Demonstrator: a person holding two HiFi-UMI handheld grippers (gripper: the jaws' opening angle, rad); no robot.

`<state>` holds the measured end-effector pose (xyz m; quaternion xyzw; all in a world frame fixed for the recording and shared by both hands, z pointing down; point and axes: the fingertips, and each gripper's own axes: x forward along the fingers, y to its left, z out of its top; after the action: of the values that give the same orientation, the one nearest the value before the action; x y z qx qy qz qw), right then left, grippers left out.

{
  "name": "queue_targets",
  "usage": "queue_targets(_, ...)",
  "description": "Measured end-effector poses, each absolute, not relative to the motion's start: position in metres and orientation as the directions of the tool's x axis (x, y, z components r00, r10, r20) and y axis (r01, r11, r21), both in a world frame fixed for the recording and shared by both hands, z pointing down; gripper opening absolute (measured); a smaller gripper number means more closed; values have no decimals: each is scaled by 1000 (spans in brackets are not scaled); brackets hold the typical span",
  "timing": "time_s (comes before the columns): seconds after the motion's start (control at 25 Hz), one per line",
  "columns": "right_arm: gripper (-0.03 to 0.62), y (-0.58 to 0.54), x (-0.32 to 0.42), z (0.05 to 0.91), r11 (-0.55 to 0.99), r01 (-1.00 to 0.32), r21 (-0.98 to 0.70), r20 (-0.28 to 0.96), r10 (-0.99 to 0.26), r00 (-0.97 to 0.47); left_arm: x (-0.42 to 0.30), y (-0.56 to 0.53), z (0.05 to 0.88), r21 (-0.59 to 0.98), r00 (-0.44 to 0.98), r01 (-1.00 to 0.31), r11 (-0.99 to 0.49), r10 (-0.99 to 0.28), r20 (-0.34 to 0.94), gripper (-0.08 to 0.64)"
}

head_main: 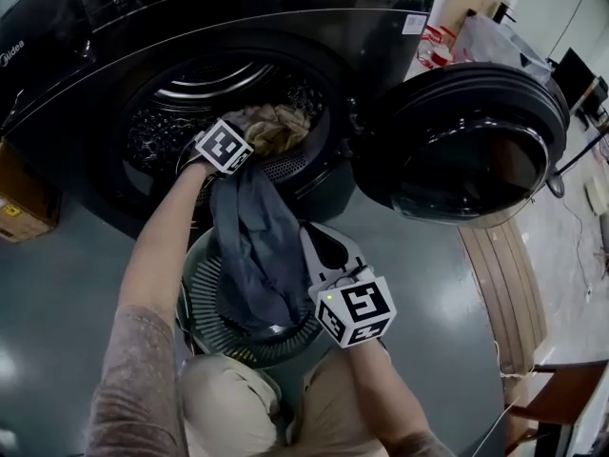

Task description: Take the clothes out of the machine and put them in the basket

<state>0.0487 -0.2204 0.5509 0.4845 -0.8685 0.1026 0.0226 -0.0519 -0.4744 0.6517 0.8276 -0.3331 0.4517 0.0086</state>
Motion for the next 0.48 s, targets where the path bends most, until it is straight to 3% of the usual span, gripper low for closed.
queue_targets(0.08, -3, -221, 51, 552, 507, -847, -160, 138, -838, -528, -51, -472, 651, -279, 383, -562, -779, -544, 747, 80)
queue_targets(0.16, -3, -222, 54, 552, 505, -847, -165, 136, -839, -526, -51, -469, 649, -284, 393, -570, -771, -559, 730, 46)
queue_targets(0.48, -3, -224, 66, 559, 493, -854, -165, 143, -845, -515, -46, -422, 623, -276, 455, -557, -783, -566, 688, 28)
